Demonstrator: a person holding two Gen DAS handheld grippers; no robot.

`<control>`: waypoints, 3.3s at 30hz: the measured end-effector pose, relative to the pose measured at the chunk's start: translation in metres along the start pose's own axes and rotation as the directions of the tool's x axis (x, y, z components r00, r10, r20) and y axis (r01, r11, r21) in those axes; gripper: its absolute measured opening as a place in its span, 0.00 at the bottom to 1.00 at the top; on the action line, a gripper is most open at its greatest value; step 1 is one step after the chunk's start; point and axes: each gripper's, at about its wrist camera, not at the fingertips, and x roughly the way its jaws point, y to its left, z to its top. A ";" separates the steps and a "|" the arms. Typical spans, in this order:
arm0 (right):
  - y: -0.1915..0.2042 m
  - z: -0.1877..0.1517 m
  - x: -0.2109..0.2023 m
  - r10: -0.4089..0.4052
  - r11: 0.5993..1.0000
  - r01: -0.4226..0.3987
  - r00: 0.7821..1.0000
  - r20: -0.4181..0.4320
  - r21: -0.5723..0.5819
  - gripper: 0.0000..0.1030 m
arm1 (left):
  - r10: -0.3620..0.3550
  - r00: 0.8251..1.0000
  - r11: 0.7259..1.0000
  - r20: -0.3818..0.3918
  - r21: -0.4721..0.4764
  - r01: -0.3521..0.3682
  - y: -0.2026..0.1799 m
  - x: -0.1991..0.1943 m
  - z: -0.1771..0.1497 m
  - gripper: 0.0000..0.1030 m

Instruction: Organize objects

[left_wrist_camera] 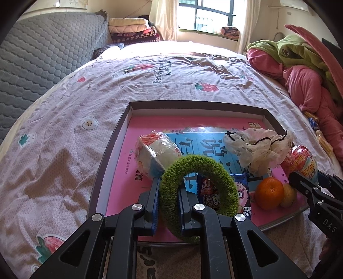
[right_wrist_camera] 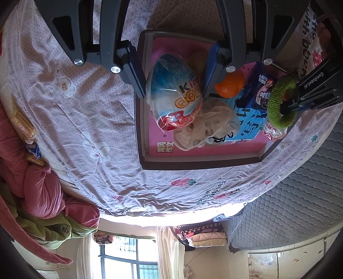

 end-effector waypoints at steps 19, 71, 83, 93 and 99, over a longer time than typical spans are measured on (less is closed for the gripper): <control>0.016 -0.002 -0.005 -0.074 0.992 0.075 0.997 0.011 -0.102 0.50 | -0.024 1.000 1.000 -0.014 -0.005 0.024 0.001 -0.002 0.000 0.22; 0.007 0.011 -0.042 -0.044 0.997 0.050 0.994 0.096 -0.055 0.60 | -0.032 0.998 0.998 0.057 -0.043 0.035 0.016 -0.037 0.013 0.60; 0.019 0.014 -0.056 -0.028 0.996 0.039 0.990 0.140 -0.074 0.62 | -0.022 0.994 0.999 0.106 -0.030 0.026 0.015 -0.056 0.014 0.64; 0.029 0.012 -0.072 -0.014 0.996 0.030 0.984 0.180 -0.088 0.66 | -0.028 0.988 0.999 0.155 -0.030 0.033 0.013 -0.075 0.010 0.73; 0.032 0.010 -0.081 0.008 0.996 0.010 0.979 0.204 -0.086 0.67 | -0.020 0.984 0.999 0.176 -0.025 0.025 0.010 -0.085 0.005 0.75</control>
